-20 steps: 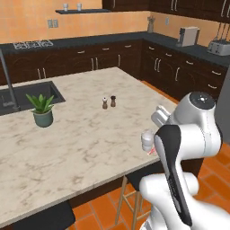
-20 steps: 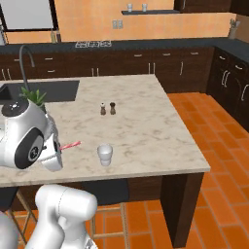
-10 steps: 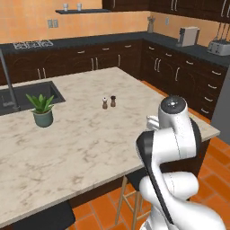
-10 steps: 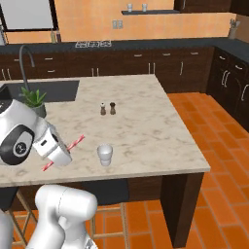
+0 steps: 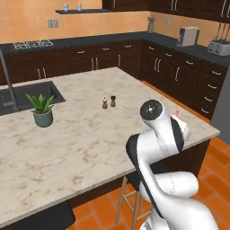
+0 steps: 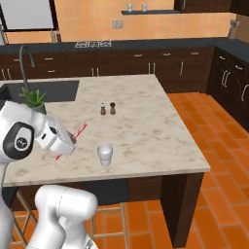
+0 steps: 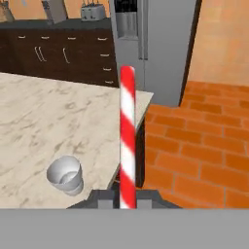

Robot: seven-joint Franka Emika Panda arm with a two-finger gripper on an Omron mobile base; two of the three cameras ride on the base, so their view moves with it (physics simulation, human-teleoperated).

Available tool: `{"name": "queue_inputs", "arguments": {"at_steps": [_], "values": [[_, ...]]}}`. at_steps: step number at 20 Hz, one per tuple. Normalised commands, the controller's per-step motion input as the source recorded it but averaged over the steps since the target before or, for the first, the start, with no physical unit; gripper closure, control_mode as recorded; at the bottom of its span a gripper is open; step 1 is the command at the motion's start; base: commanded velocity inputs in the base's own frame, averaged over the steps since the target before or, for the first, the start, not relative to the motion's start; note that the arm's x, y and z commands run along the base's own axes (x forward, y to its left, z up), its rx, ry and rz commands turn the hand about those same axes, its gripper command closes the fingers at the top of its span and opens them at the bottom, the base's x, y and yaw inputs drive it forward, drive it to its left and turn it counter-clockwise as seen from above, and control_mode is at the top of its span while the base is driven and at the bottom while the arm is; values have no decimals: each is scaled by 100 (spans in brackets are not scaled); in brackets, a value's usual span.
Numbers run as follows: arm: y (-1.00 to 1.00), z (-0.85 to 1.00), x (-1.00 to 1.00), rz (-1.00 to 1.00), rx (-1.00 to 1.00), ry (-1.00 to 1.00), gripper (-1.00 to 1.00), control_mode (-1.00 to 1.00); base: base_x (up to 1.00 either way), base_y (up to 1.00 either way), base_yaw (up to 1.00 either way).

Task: Take a straw from the drawer in front and place it inside the glass cup on the dining counter.

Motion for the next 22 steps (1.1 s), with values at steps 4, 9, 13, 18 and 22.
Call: {"name": "queue_inputs", "arguments": {"at_steps": [4, 9, 13, 18, 22], "values": [[0, -1, 49, -15, -4, -57, 100, -100, 0, 0, 0], [-1, 0, 44, -23, 0, -59, 100, -100, 0, 0, 0], [-2, 0, 55, -24, 0, -37, 100, -100, 0, 0, 0], [0, 0, 64, -24, 0, -21, 100, -100, 0, 0, 0], [0, -1, 56, -23, -2, -1, 100, -100, 0, 0, 0]]}}
